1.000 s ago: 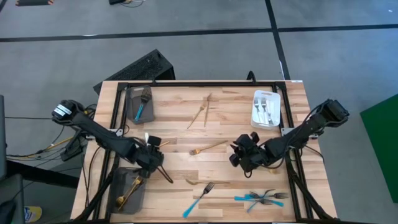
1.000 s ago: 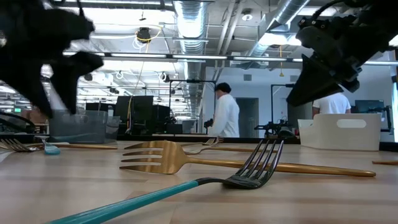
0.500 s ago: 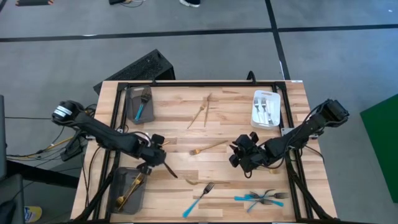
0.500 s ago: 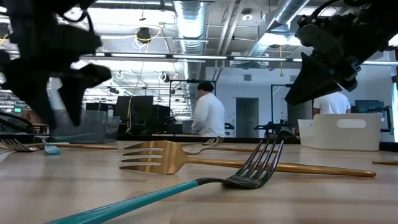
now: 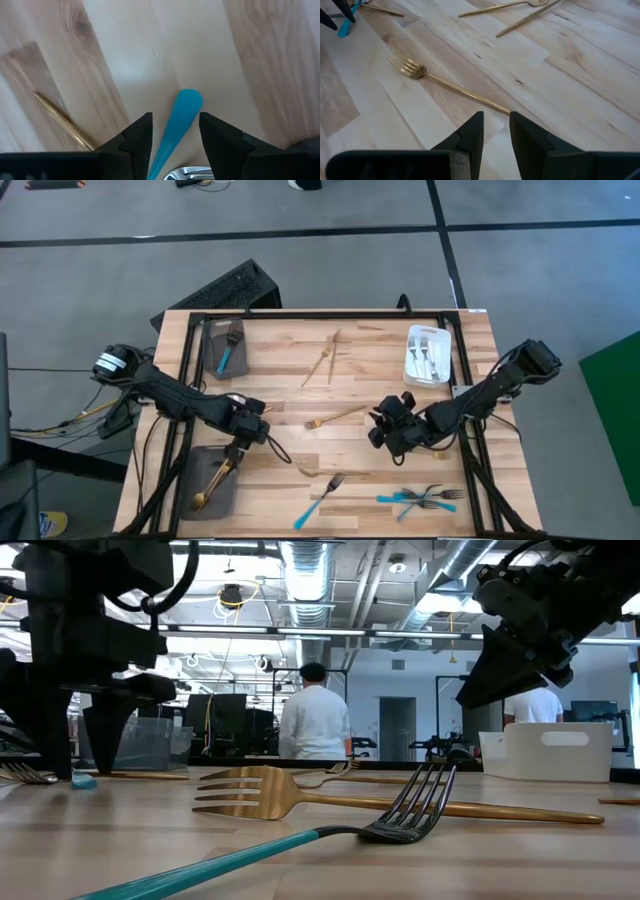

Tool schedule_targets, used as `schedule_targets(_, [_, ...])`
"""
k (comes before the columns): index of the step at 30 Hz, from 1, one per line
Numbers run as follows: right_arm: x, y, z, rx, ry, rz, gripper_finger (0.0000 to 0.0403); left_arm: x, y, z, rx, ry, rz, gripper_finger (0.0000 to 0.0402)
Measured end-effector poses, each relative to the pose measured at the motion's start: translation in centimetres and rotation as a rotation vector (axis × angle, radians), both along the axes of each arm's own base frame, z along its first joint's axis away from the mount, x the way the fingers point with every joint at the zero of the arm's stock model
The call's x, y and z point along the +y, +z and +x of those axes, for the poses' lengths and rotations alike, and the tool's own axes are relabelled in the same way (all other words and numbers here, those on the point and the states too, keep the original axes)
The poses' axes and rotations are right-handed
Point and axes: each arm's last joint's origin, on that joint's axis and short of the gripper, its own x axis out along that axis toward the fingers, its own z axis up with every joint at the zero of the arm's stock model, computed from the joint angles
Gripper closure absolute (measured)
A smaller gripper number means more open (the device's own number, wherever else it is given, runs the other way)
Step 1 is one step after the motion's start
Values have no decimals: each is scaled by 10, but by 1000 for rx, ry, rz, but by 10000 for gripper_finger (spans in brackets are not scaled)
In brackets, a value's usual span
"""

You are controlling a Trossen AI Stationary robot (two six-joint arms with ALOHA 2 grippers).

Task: Sort silverware by color (type)
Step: Put the blue fork into the top black bin

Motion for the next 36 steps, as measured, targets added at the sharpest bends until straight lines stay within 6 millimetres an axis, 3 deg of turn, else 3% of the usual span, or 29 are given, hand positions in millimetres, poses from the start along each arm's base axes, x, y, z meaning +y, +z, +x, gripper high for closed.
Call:
schedule_targets(7, [0,0,0,4,4,-3,282,-10,8,0,42,12,-101,251])
schedule_targets(12, [-1,0,0,6,2,-4,282,-20,19,-3,96,-20,-75,251])
schedule_targets(24, [0,0,0,10,8,14,282,-19,53,10,26,-130,168,251])
schedule_targets(31, [0,0,1,-6,9,24,282,2,38,7,143,-300,147,251])
schedule_targets(36, [0,0,2,-9,8,26,282,14,26,2,189,-321,159,251])
